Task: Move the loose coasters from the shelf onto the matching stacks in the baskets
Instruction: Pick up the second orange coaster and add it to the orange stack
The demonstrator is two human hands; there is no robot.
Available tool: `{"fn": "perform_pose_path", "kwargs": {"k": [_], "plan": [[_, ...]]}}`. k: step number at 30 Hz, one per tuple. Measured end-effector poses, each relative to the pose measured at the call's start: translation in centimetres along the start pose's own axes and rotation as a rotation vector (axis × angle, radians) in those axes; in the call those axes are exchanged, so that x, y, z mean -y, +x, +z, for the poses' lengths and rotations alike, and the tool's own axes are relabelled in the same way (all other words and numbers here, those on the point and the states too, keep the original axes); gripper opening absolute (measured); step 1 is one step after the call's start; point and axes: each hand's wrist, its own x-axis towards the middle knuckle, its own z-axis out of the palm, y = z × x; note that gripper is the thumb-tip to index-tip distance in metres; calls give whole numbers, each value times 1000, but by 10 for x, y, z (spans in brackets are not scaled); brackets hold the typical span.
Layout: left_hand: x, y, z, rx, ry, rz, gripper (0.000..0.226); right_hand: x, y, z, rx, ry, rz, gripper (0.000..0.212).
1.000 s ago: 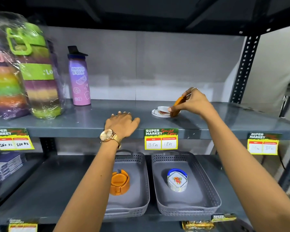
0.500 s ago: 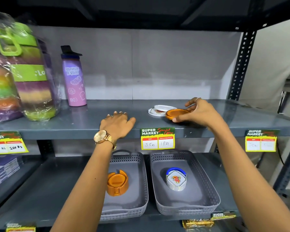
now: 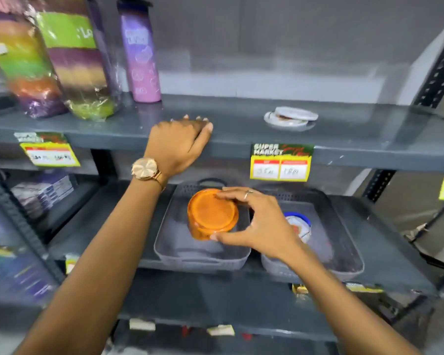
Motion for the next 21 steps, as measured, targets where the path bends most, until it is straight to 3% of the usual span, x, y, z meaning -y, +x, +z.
{"fn": "perform_pose_path", "kwargs": {"k": [4,12,21], "plan": [[-6,-4,-2,-140,12,-3,44,-52,19,43,15,-37,103,69],[-8,-6,4,-199,41,-39,40,-131,61,105,169,-152,325,83],[-6,-4,16,-324,3,-59,44,-164,100,137,390,-293,378,65]]}}
